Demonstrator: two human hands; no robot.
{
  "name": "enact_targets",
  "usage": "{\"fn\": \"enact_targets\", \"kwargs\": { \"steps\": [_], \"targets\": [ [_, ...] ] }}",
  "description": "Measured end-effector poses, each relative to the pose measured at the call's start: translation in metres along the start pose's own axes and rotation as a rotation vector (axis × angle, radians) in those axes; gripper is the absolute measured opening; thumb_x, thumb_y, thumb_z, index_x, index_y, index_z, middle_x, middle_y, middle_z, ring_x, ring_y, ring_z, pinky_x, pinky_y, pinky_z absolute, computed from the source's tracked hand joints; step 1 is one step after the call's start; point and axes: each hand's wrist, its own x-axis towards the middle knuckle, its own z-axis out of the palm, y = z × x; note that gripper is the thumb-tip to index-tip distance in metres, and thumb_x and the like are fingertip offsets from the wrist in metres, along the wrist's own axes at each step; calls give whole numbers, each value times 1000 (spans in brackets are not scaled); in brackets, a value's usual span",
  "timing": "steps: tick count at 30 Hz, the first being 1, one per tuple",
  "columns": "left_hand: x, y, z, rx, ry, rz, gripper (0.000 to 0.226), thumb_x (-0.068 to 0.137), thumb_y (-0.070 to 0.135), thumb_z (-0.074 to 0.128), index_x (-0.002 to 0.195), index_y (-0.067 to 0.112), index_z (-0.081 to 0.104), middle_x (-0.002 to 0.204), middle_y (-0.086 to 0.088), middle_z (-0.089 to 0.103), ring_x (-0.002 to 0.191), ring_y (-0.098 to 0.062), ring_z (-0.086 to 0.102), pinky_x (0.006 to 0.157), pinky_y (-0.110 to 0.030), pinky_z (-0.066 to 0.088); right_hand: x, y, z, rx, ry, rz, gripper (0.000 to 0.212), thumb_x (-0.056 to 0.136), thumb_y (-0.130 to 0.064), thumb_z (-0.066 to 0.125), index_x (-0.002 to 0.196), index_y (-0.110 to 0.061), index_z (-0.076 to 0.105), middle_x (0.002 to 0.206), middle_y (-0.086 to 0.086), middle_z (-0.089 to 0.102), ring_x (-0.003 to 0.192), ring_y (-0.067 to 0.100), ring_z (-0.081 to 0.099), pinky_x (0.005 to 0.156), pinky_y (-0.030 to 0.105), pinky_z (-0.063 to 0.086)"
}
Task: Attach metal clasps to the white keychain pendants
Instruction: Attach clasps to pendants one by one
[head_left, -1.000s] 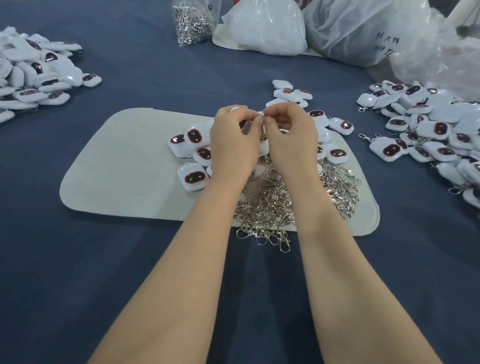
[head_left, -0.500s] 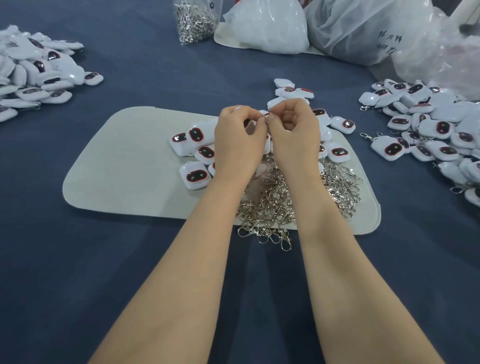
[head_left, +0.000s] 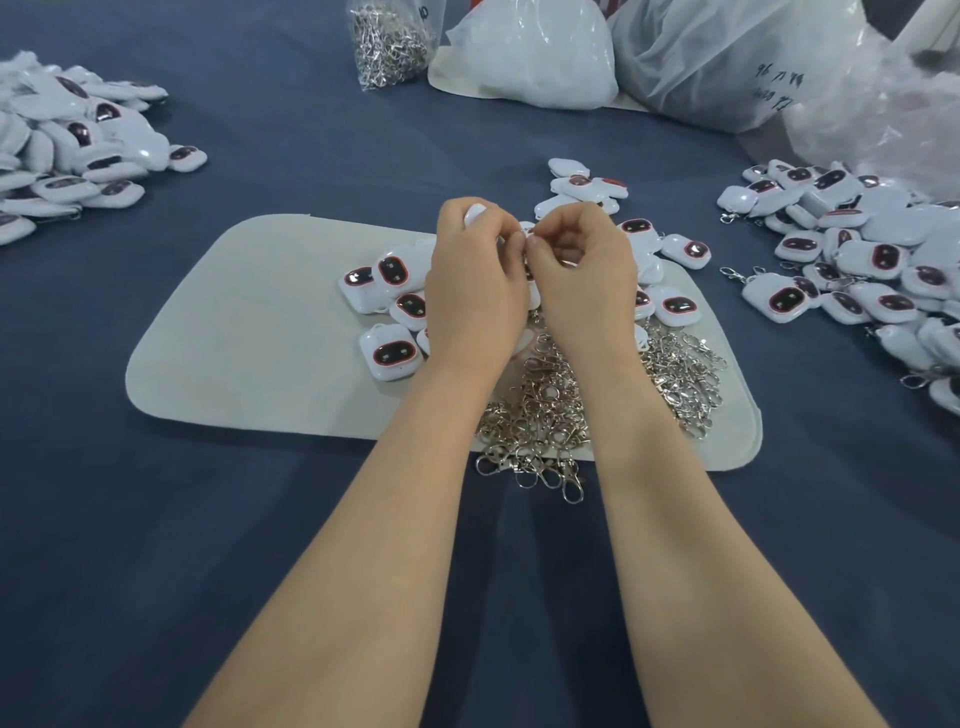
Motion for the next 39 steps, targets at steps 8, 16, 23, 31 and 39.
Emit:
{"fn": "enact_targets", "kwargs": {
  "steps": [8, 16, 23, 31, 39],
  "targets": [
    [0, -2, 1, -9, 20, -9, 13, 93, 8, 51, 94, 5, 64, 116, -5, 52, 77, -1, 39, 70, -16, 34, -1, 0, 0, -69, -35, -68, 16, 84, 1, 54, 82, -15, 51, 72, -10, 53, 69, 9, 51, 72, 25, 47],
    [4, -1, 0, -269, -44, -146, 22, 92, 7, 51, 111, 14, 60, 116, -4, 59, 91, -1, 53, 81, -4, 38, -1, 5, -2, -78, 50, -28, 15, 84, 0, 53, 84, -14, 51, 71, -13, 52, 66, 3, 48, 70, 16, 42],
    [12, -1, -1, -647, -28, -540, 45, 93, 20, 55, 133, 13, 35, 128, -8, 53, 114, -25, 59, 101, -42, 46, -2, 7, -1, -128, 79, -20, 14, 84, 0, 52, 84, -14, 52, 68, -14, 50, 61, -3, 46, 63, 7, 37],
    [5, 2, -1, -546, -55, -386, 20, 95, 25, 53, 110, 18, 41, 94, 7, 55, 89, -18, 60, 84, -39, 54, -2, 5, 2, -111, 80, -25, 14, 83, 1, 53, 83, -14, 52, 68, -15, 50, 60, -4, 46, 63, 9, 38],
    [6, 1, 0, -419, 1, -296, 20, 92, 24, 57, 105, 17, 42, 84, 11, 53, 80, -15, 60, 78, -31, 50, -4, 4, 4, -132, 96, -29, 9, 82, 1, 54, 86, -7, 58, 68, -14, 50, 60, 0, 45, 64, 14, 39]
  ]
}}
